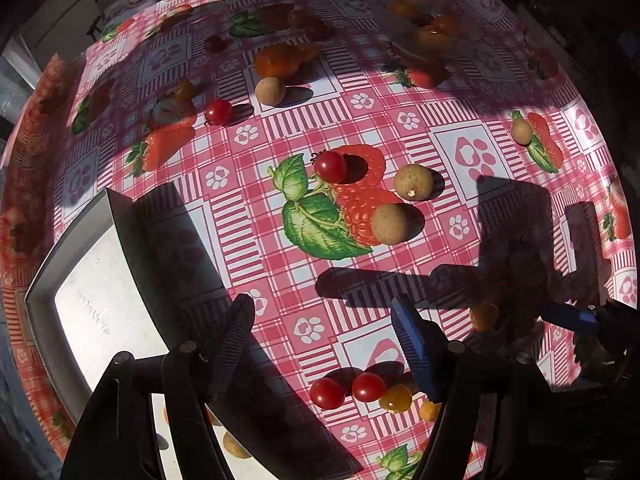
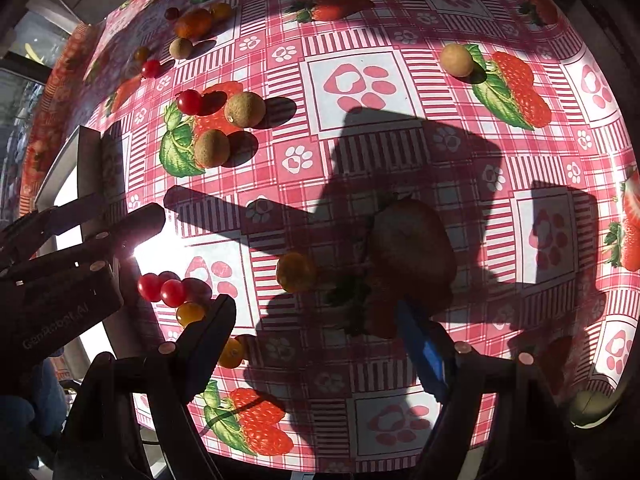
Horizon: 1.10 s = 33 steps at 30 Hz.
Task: Organize fruits
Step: 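Move both open tools back over the table toward more fruits, then grasp a longan with the left tool while the right tool grasps a small yellow fruit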
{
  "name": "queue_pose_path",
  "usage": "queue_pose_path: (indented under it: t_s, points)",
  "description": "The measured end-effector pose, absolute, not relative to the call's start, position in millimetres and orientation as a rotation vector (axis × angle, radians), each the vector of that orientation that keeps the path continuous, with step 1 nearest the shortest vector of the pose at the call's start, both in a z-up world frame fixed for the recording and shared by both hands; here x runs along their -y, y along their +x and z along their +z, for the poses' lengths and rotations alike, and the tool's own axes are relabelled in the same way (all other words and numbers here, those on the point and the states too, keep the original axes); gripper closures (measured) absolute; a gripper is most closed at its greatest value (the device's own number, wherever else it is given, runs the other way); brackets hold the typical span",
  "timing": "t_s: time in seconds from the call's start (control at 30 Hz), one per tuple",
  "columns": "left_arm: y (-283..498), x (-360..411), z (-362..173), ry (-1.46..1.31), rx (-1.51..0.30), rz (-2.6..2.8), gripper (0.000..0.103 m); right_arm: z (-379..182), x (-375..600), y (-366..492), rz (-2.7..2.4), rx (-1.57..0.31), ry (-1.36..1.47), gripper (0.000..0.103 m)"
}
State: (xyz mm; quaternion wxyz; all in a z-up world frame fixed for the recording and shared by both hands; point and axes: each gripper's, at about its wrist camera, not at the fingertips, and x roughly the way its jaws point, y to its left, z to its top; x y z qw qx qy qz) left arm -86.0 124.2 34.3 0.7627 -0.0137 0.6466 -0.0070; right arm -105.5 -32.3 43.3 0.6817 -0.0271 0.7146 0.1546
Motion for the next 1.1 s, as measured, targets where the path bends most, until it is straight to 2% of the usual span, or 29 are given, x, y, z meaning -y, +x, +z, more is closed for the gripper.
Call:
queue_pose_path:
  t_s: [0.2,0.37,0.43,0.57,0.63,0.67,0.7,0.83,0.9,0.97,1.1]
  points:
    - [-62,-114,17,-0.021,-1.414,-0.009,0.031,33,21,-106,0.387,-1.596,-0.088,0.02]
    - [-50,-106,6,-0.038,-1.424,-0.013,0.031,26,17,-108,0.4,-1.604,-0.089,0.028]
    - [-46,-101,3,-0.028,-1.42,-0.011,0.031,26,18,-106,0.4,-1.609,-0.092,0.036]
    - [-35,-93,-1,-0.011,-1.427,0.003,0.031,26,13,-108,0.404,-1.6,-0.103,0.045]
    - [-33,-91,-1,-0.012,-1.42,0.011,0.033,27,11,-108,0.411,-1.594,-0.109,0.065]
    - [-32,-88,-2,-0.012,-1.417,0.012,0.038,27,11,-108,0.415,-1.593,-0.109,0.071]
    - [-32,-88,-1,-0.01,-1.415,0.015,0.039,27,11,-108,0.419,-1.597,-0.105,0.079]
    - [-32,-88,1,-0.012,-1.4,0.015,0.053,27,15,-103,0.433,-1.605,-0.068,0.079]
    - [-34,-90,3,-0.016,-1.391,0.007,0.07,30,21,-103,0.432,-1.605,-0.044,0.079]
    - [-37,-89,7,-0.027,-1.396,-0.008,0.077,33,26,-102,0.426,-1.607,-0.02,0.079]
    - [-50,-101,14,-0.067,-1.395,-0.028,0.077,39,38,-97,0.422,-1.603,0.006,0.079]
